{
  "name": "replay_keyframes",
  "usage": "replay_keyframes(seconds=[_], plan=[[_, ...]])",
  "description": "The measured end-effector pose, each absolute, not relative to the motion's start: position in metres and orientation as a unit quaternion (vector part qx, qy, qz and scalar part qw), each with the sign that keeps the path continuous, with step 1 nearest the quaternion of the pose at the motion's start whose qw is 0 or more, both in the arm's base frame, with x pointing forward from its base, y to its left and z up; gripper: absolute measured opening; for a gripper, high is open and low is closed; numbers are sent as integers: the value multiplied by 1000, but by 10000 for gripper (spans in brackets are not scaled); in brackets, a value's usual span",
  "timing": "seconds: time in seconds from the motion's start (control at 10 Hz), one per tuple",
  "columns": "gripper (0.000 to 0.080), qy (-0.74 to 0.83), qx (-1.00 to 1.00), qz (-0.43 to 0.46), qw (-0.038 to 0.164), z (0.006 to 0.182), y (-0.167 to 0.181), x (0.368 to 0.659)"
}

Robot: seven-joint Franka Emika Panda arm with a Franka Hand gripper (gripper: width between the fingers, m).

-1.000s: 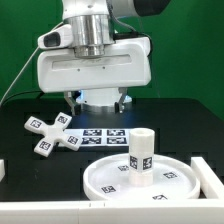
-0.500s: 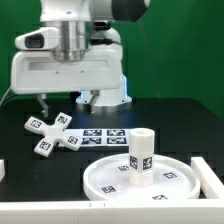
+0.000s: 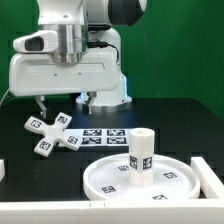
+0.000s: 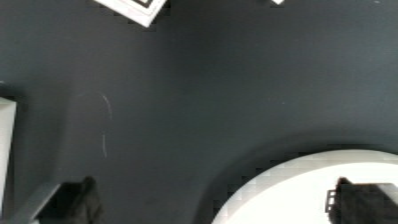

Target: Assemble round table

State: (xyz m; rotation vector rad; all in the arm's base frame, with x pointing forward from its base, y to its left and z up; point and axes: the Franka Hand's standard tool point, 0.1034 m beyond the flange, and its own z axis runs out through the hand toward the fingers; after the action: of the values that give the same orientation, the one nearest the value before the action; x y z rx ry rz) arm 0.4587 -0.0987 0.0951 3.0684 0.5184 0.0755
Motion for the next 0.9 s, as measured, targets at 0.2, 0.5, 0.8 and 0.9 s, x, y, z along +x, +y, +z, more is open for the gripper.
replay_keyframes(seconds=[0.2,0.5,0.8,0.9], plan=[[649,137,990,5,23,89,-118,444],[649,120,991,32,39,86,-131,439],[649,139,989,23,41,82,-119,440],[649,146,989,4,39,79,-110,438]])
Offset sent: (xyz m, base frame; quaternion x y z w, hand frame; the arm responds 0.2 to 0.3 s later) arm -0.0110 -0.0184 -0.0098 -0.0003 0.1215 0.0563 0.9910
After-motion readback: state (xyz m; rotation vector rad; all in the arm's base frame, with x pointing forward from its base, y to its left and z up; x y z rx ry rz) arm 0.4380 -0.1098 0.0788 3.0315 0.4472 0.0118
